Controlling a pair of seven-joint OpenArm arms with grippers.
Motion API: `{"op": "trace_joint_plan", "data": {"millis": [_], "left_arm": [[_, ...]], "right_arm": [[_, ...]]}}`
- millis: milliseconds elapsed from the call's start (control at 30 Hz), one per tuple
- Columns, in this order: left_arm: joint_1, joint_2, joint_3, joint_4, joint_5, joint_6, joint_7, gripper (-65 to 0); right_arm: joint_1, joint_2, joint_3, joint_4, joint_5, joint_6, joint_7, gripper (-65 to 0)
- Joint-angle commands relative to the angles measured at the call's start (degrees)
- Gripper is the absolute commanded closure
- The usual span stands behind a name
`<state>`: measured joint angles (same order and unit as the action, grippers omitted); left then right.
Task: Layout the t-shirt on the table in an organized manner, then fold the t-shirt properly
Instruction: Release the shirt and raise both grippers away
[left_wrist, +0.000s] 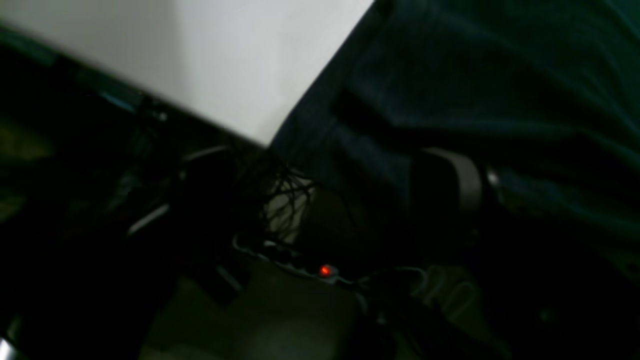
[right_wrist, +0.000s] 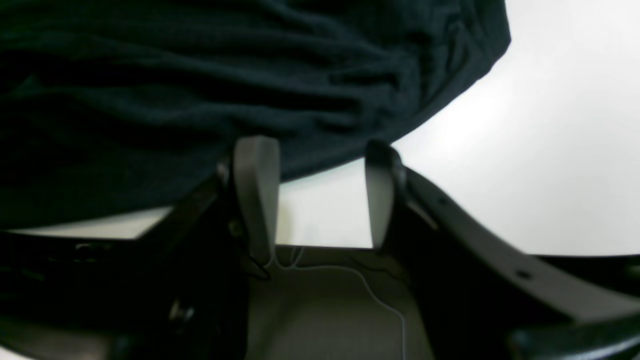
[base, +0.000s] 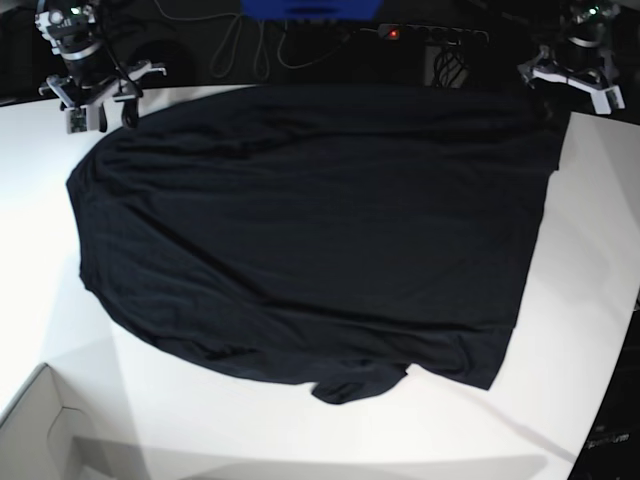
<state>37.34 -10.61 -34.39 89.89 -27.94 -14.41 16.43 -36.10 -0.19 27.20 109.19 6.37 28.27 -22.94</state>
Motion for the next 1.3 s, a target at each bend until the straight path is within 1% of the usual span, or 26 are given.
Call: {"op": "trace_joint_plan", "data": {"millis": [0, 100, 300, 367, 467, 567, 800, 833, 900, 967, 1000, 1033, 1100, 1133, 1200, 1267], "left_arm": [[-0.11, -0.51, -0.29, 0.44, 0.82, -0.13, -1.17, -53.1], [-0.99, -0.16, -0.20, 0.44, 2.93, -0.13, -1.17, -53.0], [-1.61, -0.16, -0.20, 0.36, 3.11, -0.13, -1.17, -52.1], [-1.69, -0.25, -0.20, -0.70, 3.11, -0.13, -1.17, -46.1], [-3.01, -0.42, -0.20, -2.72, 3.02, -0.22, -1.17, -32.0], [-3.45, -0.51, -0.20, -4.04, 3.02, -0.22, -1.17, -24.4], [-3.80, -0.60, -0.20, -4.13, 3.02, -0.22, -1.17, -23.8], [-3.80, -0.60, -0.20, -4.04, 2.93, -0.22, -1.17, -22.9], [-3.80, -0.60, -0.20, -3.86, 2.85, -0.22, -1.17, -17.6], [-3.80, -0.60, -0.20, -3.86, 2.85, -0.22, -1.17, -8.8], [-3.80, -0.51, -0.20, -3.86, 2.85, -0.22, -1.17, -3.4], [-3.80, -0.51, -0.20, -3.86, 3.02, -0.22, -1.17, 0.0], [-3.80, -0.42, -0.20, -3.86, 3.02, -0.22, -1.17, -0.7], [-3.80, -0.42, -0.20, -3.86, 3.02, -0.22, -1.17, -1.2], [-3.80, -0.33, -0.20, -3.86, 2.93, -0.22, -1.17, 0.0], [-3.80, -0.25, -0.20, -3.86, 2.93, -0.22, -1.17, 0.0]], "right_arm": [[-0.43, 0.14, 0.27, 1.01, 0.71, 0.17, 1.36, -28.7], [-0.25, 0.14, 0.27, 0.92, 0.62, 0.17, 1.36, -28.7], [-0.25, 0.14, 0.27, 0.92, 0.62, 0.17, 1.36, -28.7], [-0.25, 0.14, 0.27, 0.84, 0.62, 0.17, 1.36, -28.7], [-0.25, 0.14, 0.27, 0.84, 0.62, 0.17, 1.36, -28.7], [-0.25, 0.14, 0.27, 0.84, 0.62, 0.17, 1.36, -28.7], [-0.34, 0.14, 0.27, 0.84, 0.62, 0.17, 1.36, -28.7], [-0.34, 0.14, 0.27, 0.84, 0.62, 0.17, 1.36, -28.7], [-0.43, 0.14, 0.27, 0.92, 0.62, 0.17, 1.36, -28.7], [-0.52, 0.14, 0.27, 1.01, 0.62, 0.17, 1.36, -28.7], [-0.78, 0.14, 0.18, 1.01, 0.62, 0.17, 1.36, -28.9], [-1.31, 0.14, 0.10, 1.01, 0.62, 0.17, 1.36, -29.0], [-2.28, 0.05, -0.34, 1.10, 0.79, 0.34, 1.44, -29.2], [-2.36, 0.05, -0.87, 1.10, 0.79, 1.31, 1.44, -29.4], [-2.63, -0.03, -1.93, 1.10, 0.71, 3.16, 1.36, -32.3], [-2.36, -1.44, -2.37, 0.92, 0.62, 3.07, 0.92, -36.1]]}}
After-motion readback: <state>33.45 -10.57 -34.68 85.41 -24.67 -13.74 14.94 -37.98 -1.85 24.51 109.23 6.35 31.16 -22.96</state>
